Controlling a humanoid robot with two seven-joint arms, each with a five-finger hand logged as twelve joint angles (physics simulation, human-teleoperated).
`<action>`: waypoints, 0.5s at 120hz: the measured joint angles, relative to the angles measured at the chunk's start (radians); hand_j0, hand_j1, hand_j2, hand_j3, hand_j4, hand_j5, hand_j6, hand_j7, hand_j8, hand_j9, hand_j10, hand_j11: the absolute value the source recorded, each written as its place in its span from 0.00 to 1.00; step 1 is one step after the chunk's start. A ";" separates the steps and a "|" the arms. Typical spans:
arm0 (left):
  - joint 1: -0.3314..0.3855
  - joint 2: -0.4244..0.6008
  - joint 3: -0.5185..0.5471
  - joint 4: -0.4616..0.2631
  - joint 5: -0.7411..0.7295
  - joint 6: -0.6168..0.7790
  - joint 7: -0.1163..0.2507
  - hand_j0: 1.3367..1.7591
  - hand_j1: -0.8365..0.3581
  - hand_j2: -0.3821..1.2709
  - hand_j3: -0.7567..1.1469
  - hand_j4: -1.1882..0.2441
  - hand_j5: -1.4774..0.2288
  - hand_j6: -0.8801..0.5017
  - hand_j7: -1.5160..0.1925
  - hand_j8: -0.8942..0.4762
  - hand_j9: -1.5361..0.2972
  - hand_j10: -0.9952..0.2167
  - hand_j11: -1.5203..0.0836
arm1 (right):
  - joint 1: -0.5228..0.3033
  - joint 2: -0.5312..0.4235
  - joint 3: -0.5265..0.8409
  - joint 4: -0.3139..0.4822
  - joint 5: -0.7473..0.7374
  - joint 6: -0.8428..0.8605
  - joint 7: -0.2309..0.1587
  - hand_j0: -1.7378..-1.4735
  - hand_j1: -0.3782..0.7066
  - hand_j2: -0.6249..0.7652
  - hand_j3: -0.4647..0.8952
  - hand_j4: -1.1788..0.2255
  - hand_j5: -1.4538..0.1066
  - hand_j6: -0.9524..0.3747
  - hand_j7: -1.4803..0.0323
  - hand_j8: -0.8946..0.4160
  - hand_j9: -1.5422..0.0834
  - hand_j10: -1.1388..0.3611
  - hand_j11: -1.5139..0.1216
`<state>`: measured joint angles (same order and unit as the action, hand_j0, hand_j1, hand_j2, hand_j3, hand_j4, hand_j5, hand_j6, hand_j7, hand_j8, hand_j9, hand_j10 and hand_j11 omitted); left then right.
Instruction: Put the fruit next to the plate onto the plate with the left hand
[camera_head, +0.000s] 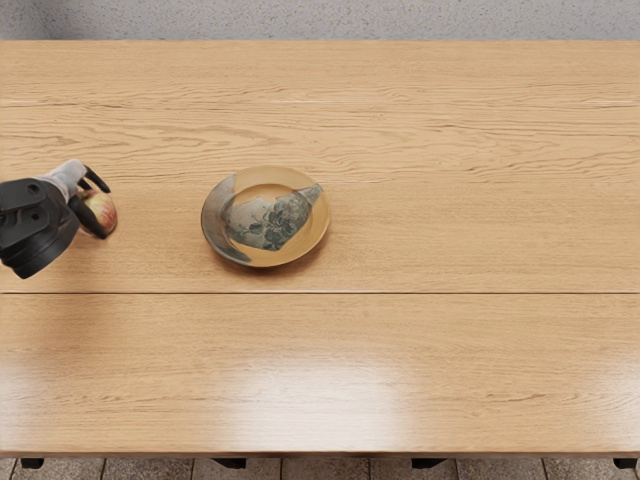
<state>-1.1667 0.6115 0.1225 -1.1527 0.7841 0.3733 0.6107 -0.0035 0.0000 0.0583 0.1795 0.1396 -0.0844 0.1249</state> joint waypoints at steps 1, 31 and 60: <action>0.000 0.000 0.000 0.000 0.000 0.001 0.000 0.76 0.55 0.35 0.40 0.47 0.48 0.34 0.50 0.38 0.47 0.40 0.53 | 0.000 0.000 0.000 0.000 0.000 0.000 0.000 0.30 0.07 0.44 0.34 0.81 0.90 0.69 0.95 0.66 0.92 0.74 0.90; 0.003 -0.001 -0.001 0.001 0.003 0.014 -0.001 0.75 0.50 0.54 0.40 0.45 0.34 0.39 0.36 0.41 0.33 0.36 0.37 | 0.000 0.000 0.000 0.000 0.000 0.000 0.000 0.30 0.07 0.44 0.34 0.81 0.90 0.69 0.95 0.66 0.92 0.74 0.90; -0.039 0.016 -0.001 -0.023 -0.021 -0.004 -0.001 0.75 0.50 0.59 0.40 0.48 0.24 0.44 0.28 0.44 0.27 0.36 0.30 | 0.004 0.000 0.000 0.001 0.000 0.000 -0.001 0.30 0.07 0.44 0.34 0.81 0.90 0.69 0.95 0.66 0.92 0.74 0.90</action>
<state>-1.2052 0.6275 0.1218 -1.1755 0.7629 0.3688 0.6097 0.0003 0.0000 0.0583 0.1808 0.1395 -0.0844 0.1244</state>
